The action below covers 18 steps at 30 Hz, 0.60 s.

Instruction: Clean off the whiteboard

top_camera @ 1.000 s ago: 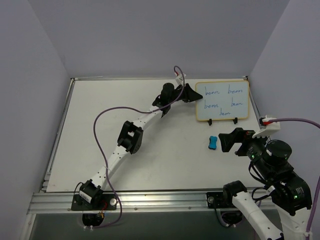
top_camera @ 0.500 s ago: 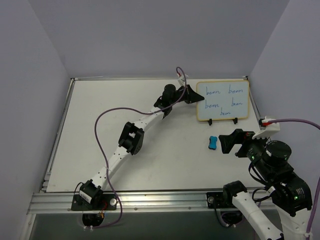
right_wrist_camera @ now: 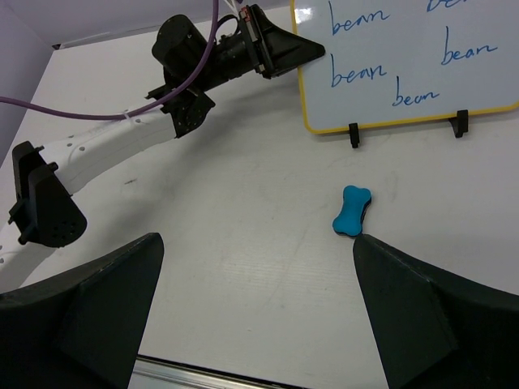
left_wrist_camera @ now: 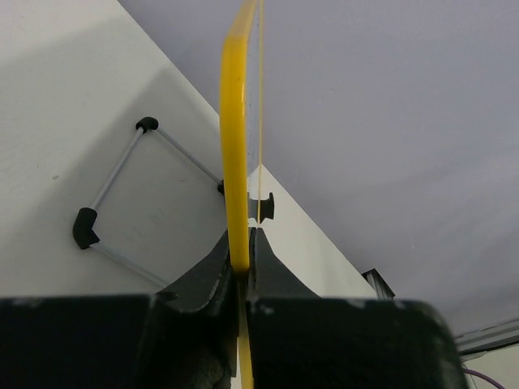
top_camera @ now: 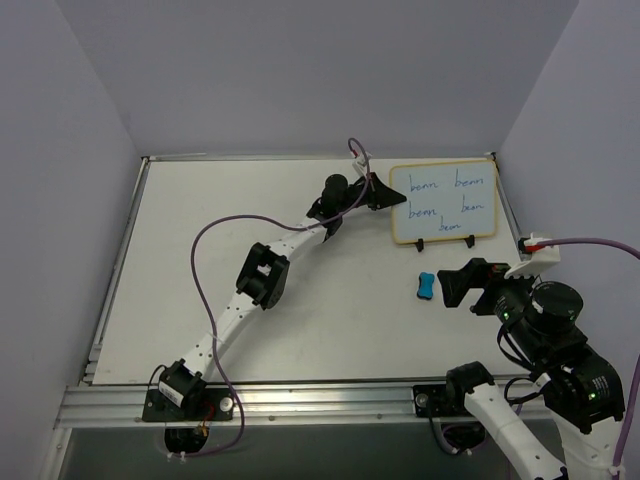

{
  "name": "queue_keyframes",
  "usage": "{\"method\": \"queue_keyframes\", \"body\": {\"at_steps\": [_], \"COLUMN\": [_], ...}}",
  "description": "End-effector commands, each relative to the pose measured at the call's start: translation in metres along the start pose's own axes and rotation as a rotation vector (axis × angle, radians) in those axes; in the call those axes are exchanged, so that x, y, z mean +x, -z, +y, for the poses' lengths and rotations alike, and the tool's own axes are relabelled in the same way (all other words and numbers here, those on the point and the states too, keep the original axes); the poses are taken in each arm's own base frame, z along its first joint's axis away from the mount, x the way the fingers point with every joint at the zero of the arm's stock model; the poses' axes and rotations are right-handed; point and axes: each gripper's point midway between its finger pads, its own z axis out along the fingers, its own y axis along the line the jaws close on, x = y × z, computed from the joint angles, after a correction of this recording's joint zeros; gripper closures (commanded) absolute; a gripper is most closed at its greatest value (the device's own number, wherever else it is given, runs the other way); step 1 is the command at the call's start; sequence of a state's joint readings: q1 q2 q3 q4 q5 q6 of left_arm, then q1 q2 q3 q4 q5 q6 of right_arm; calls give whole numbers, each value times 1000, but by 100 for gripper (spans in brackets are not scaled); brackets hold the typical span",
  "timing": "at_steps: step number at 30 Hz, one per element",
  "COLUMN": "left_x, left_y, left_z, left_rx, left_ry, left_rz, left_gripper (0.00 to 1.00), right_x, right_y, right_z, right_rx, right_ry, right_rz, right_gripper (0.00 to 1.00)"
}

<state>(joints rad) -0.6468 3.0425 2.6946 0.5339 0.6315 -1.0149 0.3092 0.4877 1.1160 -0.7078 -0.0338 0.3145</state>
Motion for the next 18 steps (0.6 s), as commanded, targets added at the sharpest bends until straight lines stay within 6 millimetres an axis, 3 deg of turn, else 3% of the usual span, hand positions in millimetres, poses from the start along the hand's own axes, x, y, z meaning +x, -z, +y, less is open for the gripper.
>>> {"method": "queue_keyframes", "body": {"at_steps": [1,6,18], "left_x": [-57,-71,-89], "left_y": [7,12,17], "left_z": [-54,-73,-92], "left_rx": [134,192,213], "left_ry": [-62,-66,-117], "left_rz": [-115,-145,-164], "left_gripper": [98,98,98], "right_x": [-10,-12,-11], "right_y": [4,6,9], "right_z": [5,8,8], "right_rx": [-19,-34,-35], "right_ry": [-10,-21,-36], "right_rz": [-37,-37,-41], "right_gripper": [1,2,2]}}
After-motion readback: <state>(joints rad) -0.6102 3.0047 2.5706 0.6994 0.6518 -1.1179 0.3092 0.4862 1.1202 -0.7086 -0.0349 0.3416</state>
